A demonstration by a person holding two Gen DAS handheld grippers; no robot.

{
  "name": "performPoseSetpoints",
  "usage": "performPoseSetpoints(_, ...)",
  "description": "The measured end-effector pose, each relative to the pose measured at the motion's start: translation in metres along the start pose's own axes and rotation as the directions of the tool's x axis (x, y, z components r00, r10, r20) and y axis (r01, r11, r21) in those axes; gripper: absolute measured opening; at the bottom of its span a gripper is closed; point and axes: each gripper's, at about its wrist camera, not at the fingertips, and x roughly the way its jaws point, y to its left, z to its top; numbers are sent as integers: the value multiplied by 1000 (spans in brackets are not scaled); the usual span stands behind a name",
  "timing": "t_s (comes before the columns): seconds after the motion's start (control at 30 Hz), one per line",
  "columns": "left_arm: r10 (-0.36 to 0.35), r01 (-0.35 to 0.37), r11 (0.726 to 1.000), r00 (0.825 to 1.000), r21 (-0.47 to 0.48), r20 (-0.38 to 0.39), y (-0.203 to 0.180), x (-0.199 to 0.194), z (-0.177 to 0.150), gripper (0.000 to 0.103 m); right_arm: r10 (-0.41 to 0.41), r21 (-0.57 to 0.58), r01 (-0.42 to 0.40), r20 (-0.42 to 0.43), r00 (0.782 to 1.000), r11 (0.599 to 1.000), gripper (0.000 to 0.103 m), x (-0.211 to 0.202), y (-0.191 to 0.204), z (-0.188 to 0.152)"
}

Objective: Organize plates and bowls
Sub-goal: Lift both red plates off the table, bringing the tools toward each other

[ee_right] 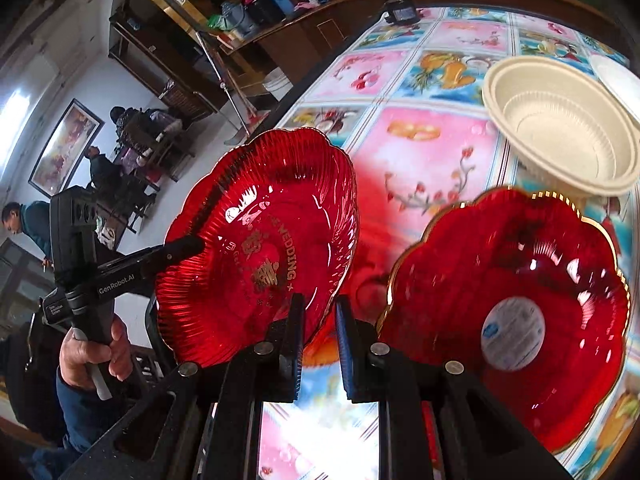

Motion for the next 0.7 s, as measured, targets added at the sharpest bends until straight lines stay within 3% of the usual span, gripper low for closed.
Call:
performPoseSetpoints(0.17, -8, 8, 1000, 1000, -17, 8, 5, 1, -6, 23, -3, -4, 3, -19, 1000, 1000, 18, 9, 1, -3)
performPoseSetpoints(0.27, -17, 17, 1000, 1000, -14, 11, 4, 1, -7, 28, 5, -7, -5, -21, 1000, 1000, 20, 9, 2, -4)
performPoseSetpoints(0.33, -14, 14, 1000, 1000, -8, 21, 4, -2, -8, 44, 6, -14, -6, -23, 1000, 1000, 21, 7, 2, -5)
performPoseSetpoints(0.37, -10, 10, 1000, 999, -10, 33, 4, -6, -9, 58, 8, -14, -8, -22, 1000, 1000, 21, 5, 1, -6)
performPoseSetpoints(0.4, -5, 5, 1000, 999, -13, 45, 5, -8, -8, 61, 9, -12, -9, -21, 1000, 1000, 21, 1, 0, -8)
performPoseSetpoints(0.57, 7, -2, 999, 995, -46, 103, 14, -31, -11, 61, 12, 29, -13, 47, 999, 1000, 21, -29, -22, -12)
performPoseSetpoints(0.7, 2, 4, 999, 990, -43, 142, 9, -48, -15, 63, -47, 78, 41, 83, 995, 996, 21, -46, -50, -15)
